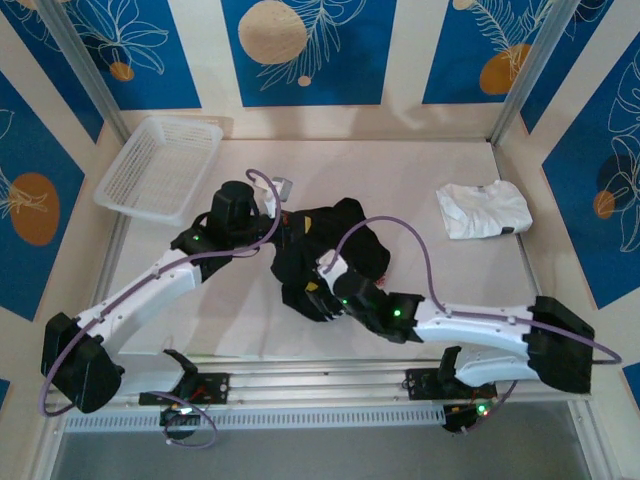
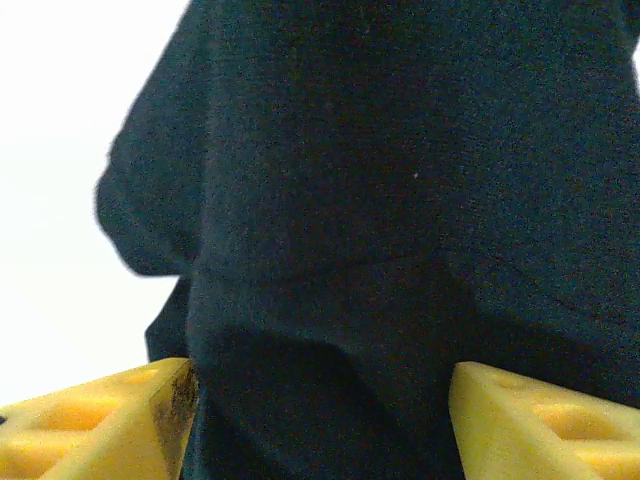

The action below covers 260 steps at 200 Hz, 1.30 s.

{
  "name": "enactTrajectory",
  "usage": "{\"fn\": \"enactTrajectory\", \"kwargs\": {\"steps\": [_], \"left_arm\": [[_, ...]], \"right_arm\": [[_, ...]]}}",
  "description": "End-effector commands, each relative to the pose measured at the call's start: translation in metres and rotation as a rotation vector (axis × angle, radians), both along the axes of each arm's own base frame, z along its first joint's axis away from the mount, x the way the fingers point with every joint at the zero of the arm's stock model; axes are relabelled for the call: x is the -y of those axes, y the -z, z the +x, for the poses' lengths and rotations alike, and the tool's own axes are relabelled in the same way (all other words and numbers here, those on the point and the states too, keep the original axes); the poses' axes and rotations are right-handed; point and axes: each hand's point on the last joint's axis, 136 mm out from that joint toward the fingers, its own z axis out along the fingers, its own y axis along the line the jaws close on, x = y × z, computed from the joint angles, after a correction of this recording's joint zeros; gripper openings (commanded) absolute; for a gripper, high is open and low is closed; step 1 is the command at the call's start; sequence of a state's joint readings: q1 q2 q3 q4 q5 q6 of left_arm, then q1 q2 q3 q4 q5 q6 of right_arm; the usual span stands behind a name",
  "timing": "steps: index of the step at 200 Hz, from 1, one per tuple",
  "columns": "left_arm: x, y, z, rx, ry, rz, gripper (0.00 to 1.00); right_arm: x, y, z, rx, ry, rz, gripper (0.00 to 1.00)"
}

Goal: Fold the inside-out t-shirt

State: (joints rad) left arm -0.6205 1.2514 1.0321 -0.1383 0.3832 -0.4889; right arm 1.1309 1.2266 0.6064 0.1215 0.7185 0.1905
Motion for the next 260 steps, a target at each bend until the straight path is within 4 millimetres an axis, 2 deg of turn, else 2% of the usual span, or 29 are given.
{"fn": "enactTrajectory", "kwargs": {"steps": [1,7,9,17,27,44,62,87,106,112,129,150,163,175,207,231,245,260], "left_arm": [[0.001,-0.020,0.003,0.040,-0.017,-0.006,0.00],[-0.001,-0.019,0.004,0.037,-0.029,0.001,0.00],[-0.003,-0.019,0.005,0.036,-0.037,0.005,0.00],[-0.007,-0.018,0.007,0.031,-0.066,0.021,0.00],[-0.016,-0.013,0.014,0.025,-0.119,0.054,0.00],[-0.035,-0.001,0.031,0.001,-0.230,0.130,0.00],[-0.045,0.013,0.049,-0.023,-0.293,0.169,0.00],[-0.045,0.029,0.071,-0.017,-0.324,0.217,0.00],[-0.041,0.042,0.079,-0.028,-0.321,0.256,0.01],[-0.043,0.047,0.080,-0.036,-0.328,0.271,0.05],[-0.056,0.061,0.074,-0.050,-0.365,0.320,0.25],[-0.066,0.072,0.049,-0.021,-0.390,0.382,0.51],[-0.062,0.080,0.028,-0.014,-0.363,0.406,0.62],[-0.048,0.089,0.009,-0.032,-0.304,0.395,0.68],[-0.004,0.109,-0.024,-0.101,-0.136,0.334,0.71],[0.029,0.115,-0.029,-0.131,-0.052,0.276,0.72],[0.032,0.125,-0.021,-0.132,-0.074,0.316,0.71],[0.034,0.129,-0.008,-0.097,-0.092,0.359,0.65]], "right_arm": [[-0.003,-0.028,0.031,0.076,0.154,0.100,0.65],[0.000,-0.030,0.035,0.081,0.175,0.093,0.56],[0.002,-0.031,0.037,0.082,0.181,0.090,0.49],[0.005,-0.035,0.039,0.073,0.179,0.093,0.31],[0.010,-0.040,0.036,0.047,0.146,0.114,0.20],[0.019,-0.048,0.026,-0.066,0.037,0.199,0.15],[0.033,-0.058,0.021,-0.208,-0.036,0.350,0.13],[0.046,-0.071,0.024,-0.305,-0.068,0.487,0.08],[0.049,-0.073,0.031,-0.365,-0.063,0.549,0.06],[0.050,-0.074,0.034,-0.382,-0.056,0.569,0.04],[0.054,-0.071,0.043,-0.429,-0.033,0.613,0.03],[0.056,-0.065,0.051,-0.476,-0.004,0.645,0.02],[0.057,-0.063,0.054,-0.487,0.007,0.652,0.02],[0.058,-0.061,0.056,-0.494,0.012,0.657,0.02],[0.065,-0.064,0.059,-0.488,0.030,0.666,0.02],[0.068,-0.063,0.060,-0.492,0.041,0.670,0.02],[0.068,-0.065,0.059,-0.491,0.036,0.672,0.02],[0.070,-0.066,0.058,-0.487,0.034,0.664,0.02]]}}
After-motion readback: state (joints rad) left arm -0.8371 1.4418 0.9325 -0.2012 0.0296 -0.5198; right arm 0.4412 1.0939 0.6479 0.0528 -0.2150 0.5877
